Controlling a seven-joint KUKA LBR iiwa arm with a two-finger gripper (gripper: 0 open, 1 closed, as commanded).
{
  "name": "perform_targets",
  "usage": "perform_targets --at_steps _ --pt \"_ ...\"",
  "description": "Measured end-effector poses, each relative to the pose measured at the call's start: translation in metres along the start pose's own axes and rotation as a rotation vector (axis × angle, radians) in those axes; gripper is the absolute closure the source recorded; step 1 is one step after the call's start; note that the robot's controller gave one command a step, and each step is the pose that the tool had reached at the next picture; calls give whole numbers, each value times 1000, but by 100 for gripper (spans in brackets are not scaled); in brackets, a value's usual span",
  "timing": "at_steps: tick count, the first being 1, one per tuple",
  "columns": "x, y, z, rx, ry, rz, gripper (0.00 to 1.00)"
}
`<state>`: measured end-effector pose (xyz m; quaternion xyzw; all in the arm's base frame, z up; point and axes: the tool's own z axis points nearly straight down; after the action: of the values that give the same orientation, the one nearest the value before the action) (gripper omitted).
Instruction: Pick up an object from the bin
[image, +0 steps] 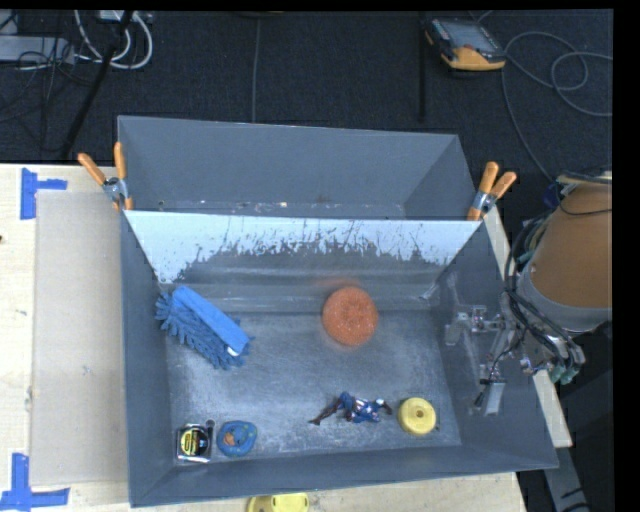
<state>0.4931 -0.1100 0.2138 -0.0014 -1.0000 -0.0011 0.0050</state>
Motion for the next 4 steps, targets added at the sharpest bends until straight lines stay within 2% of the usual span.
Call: perform_targets --at_steps 1,2,3,4 --pt "-2 1 -4 1 -8 -4 0" --pt "1 27 58 3 -12 -70 0" --pt "5 93 74 3 -6 -325 0" --pt "5 102 96 2 -6 -142 0"
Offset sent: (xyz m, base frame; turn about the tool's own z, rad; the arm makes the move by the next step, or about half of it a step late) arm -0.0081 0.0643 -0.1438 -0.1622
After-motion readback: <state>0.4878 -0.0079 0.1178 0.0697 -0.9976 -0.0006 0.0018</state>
